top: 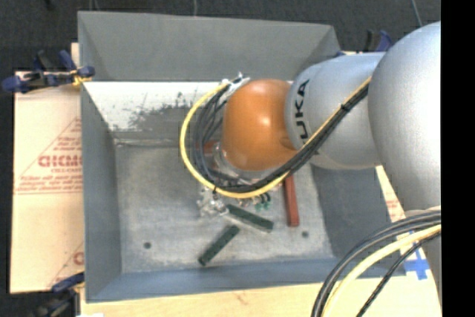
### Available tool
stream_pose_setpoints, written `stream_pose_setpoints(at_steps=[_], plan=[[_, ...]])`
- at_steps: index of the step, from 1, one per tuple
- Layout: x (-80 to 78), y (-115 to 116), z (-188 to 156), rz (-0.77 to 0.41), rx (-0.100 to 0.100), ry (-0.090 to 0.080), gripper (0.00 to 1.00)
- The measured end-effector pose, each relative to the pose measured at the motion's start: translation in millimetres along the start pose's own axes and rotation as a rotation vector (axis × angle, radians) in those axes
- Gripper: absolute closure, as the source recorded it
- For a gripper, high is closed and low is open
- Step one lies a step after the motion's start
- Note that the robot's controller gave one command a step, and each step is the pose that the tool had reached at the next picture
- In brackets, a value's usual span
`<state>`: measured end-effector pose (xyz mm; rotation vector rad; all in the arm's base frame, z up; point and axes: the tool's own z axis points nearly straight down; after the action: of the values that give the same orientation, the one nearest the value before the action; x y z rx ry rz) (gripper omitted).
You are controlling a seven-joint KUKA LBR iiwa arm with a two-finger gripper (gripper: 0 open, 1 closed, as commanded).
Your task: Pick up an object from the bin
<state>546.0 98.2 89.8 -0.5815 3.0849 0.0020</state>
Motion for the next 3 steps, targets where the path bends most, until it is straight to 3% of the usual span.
stream_pose_setpoints(at_steps=[1,2,3], plan=[[0.1,-0.2,0.1,0.002,0.000,0.000,0.00],[0.1,-0.3,0.1,0.003,0.000,0.001,0.00],[41.1,-15.7,10.0,-0.195,0.001,-0.007,0.00]])
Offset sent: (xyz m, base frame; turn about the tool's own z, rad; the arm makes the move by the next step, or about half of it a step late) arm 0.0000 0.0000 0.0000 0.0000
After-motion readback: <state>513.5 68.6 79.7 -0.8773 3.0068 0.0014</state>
